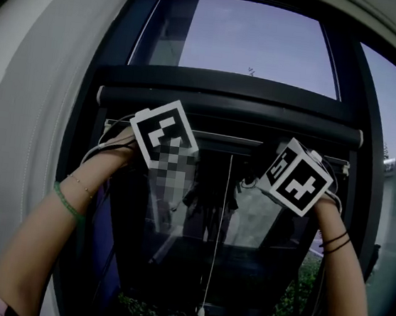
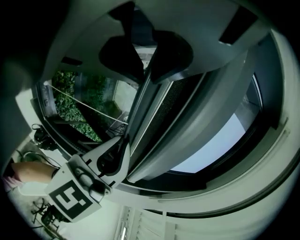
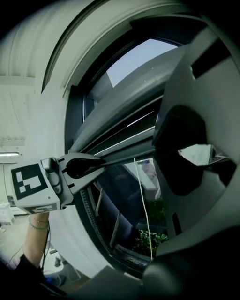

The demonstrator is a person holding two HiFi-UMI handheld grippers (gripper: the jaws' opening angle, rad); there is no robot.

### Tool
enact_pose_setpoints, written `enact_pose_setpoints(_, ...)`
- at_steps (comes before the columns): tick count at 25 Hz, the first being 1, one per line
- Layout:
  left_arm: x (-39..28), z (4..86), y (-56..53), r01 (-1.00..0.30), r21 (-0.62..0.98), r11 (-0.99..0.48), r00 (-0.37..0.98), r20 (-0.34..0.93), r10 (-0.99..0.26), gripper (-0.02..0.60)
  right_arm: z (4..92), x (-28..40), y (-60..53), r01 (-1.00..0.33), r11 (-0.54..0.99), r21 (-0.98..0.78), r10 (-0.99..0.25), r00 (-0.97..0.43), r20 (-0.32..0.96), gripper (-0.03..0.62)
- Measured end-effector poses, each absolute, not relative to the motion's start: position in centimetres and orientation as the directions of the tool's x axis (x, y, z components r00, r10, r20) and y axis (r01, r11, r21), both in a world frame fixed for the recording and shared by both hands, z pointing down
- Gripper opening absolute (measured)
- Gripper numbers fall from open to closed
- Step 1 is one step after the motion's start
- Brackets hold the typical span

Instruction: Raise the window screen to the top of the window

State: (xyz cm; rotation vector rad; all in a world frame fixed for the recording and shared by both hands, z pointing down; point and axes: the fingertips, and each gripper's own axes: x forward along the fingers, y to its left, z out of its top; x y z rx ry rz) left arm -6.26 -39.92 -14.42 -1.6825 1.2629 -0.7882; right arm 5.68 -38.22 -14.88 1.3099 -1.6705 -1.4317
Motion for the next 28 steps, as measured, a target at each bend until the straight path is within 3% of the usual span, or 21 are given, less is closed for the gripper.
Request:
enact_pose_setpoints(6, -5.9, -18.0, -39.5, -0.455, -0.884, -0.105, 0.335, -0.061, -0.94, 0.063, -18.6, 5.6, -38.0, -0.379, -0.082, 0.922, -0.894, -0.381, -0.236, 0.046)
enact_pose_setpoints(13, -5.6, -18.2, -39.4, -0.424, -0.902, -0.088, 0.327, -0.061, -0.943, 0.063, -19.0, 5.7, -37.9, -0.381, -0.066, 0.922, -0.888, -0.399, -0.228, 0.049)
enact_pose_setpoints(18, -6.0, -18.7, -39.2, -0.443, -0.897, 0.006, 0.325, -0.166, -0.931, 0.064, -19.0, 5.5, -37.5, -0.42, -0.113, 0.901, -0.868, -0.399, -0.295, 0.06)
enact_pose_setpoints(23, -6.0, -19.3, -37.4, -0.61, -0.79, -0.058, 0.449, -0.285, -0.847, 0.067, -17.6, 5.8, -35.5, -0.472, -0.096, 0.876, -0.818, -0.464, -0.34, 0.069)
enact_pose_setpoints(28, -5.9, -14.3, -36.5, -0.608, -0.776, -0.167, 0.541, -0.251, -0.803, 0.061, -12.9, 6.2, -33.8, -0.531, 0.0, 0.848, -0.749, -0.562, -0.352, 0.069)
